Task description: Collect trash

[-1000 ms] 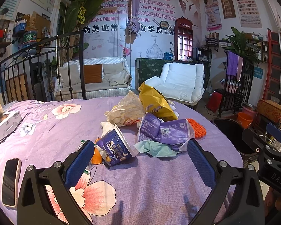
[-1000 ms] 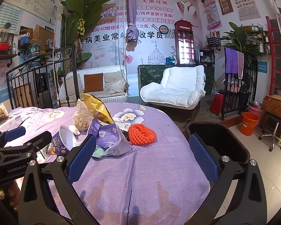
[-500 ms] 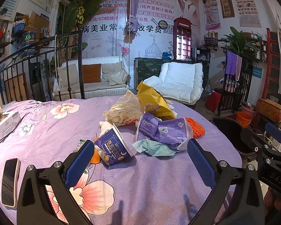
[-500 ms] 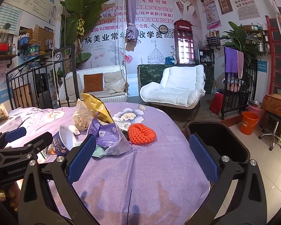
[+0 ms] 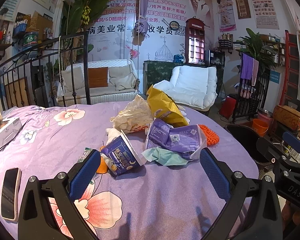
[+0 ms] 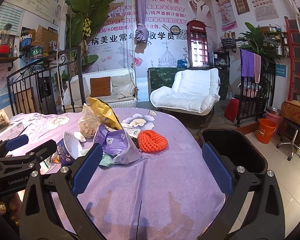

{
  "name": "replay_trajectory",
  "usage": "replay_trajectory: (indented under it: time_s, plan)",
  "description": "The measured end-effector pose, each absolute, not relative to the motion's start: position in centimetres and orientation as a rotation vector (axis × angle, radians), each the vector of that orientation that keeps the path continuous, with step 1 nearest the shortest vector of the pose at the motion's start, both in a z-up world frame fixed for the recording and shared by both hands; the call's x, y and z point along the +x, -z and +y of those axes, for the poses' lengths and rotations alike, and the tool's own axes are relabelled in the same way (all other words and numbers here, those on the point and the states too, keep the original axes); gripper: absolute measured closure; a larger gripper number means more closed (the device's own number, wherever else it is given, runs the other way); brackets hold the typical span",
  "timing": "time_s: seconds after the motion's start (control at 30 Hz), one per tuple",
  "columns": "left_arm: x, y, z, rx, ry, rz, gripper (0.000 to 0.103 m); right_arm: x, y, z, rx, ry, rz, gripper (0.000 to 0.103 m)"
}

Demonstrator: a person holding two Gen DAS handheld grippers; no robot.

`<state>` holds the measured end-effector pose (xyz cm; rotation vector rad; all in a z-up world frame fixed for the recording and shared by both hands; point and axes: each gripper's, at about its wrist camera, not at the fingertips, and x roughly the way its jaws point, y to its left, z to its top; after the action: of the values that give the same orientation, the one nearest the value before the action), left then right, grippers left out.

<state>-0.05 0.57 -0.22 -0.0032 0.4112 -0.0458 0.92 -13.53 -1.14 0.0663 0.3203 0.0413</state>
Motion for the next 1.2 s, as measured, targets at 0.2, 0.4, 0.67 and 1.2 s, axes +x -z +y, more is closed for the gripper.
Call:
replay_trajectory:
  time_s: [0.2,0.4,0.67,1.2]
  plan:
    - [0.0,0.2,0.6,-0.003,0.047,0.411,0.005,0.9,1.1,-13.4,0.062,-0.043,0.321,0.004]
    - [0.0,0.8,1.0,0.008,0.048,0.429,0.005,1.5,1.4,-12.9,0.045,-0.059,0.341,0.004]
    - [1.1,3.2,5.7,-0.014,0.015,0.572,0.005,3.5,2.4,-10.3,-0.037,-0.204,0.432,0.004]
    - [7.0,4.7,12.6,0.079,0.024,0.758,0.021,9.9,4.2,-3.6,-0.215,-0.517,0.634,0.021]
